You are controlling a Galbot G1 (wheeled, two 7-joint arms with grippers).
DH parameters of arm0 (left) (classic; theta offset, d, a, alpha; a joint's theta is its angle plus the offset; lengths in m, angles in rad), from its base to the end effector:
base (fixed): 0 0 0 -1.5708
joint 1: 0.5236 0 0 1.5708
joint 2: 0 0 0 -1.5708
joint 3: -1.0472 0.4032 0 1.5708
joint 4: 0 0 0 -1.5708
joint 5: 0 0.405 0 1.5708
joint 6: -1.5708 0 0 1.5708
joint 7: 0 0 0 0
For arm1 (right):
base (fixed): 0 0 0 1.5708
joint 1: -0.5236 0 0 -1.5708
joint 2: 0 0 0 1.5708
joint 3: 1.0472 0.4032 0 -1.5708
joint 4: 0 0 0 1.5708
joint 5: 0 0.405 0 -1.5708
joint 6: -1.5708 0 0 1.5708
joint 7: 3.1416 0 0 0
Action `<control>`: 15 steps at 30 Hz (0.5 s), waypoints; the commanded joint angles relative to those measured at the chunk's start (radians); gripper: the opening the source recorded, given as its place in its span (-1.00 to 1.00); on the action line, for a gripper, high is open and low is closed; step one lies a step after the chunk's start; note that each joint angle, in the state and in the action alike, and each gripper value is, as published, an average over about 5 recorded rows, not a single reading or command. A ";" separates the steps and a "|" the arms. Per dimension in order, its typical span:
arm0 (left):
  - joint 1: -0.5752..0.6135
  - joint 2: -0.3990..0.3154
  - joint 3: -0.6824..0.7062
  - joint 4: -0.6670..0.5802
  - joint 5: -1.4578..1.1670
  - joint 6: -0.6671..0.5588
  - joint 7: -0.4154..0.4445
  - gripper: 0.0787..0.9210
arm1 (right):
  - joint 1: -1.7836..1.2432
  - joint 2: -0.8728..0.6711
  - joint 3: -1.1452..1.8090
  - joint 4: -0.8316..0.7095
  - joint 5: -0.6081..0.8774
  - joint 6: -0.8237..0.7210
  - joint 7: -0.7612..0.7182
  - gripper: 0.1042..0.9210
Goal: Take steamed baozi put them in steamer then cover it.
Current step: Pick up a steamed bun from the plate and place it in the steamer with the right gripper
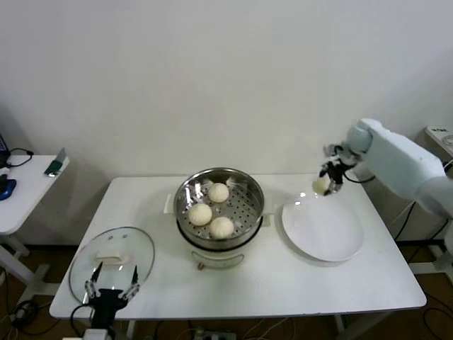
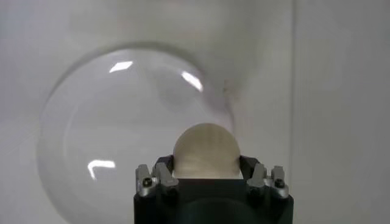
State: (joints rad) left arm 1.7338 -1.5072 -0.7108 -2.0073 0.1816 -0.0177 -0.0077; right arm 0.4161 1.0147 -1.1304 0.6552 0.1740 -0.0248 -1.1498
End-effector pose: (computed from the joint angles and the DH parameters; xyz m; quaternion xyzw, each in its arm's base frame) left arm 0.1349 0.0829 -0.4043 0.0533 -0.9776 -0.1667 0.1170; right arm 0.7385 -0.1735 -0.1003 0.4709 -0.5785 0.5389 0.3913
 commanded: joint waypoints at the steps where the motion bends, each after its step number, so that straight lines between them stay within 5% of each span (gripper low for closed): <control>1: 0.017 0.002 0.020 -0.018 0.001 -0.018 0.027 0.77 | 0.344 0.051 -0.359 0.196 0.447 -0.135 0.024 0.45; 15: 0.047 0.012 0.043 -0.035 -0.004 -0.052 0.053 0.77 | 0.465 0.302 -0.587 0.332 0.793 -0.229 0.102 0.47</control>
State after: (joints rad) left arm 1.7719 -1.4964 -0.6745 -2.0375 0.1810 -0.0610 0.0323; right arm 0.7598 1.1808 -1.5313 0.8881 0.7054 -0.1881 -1.0870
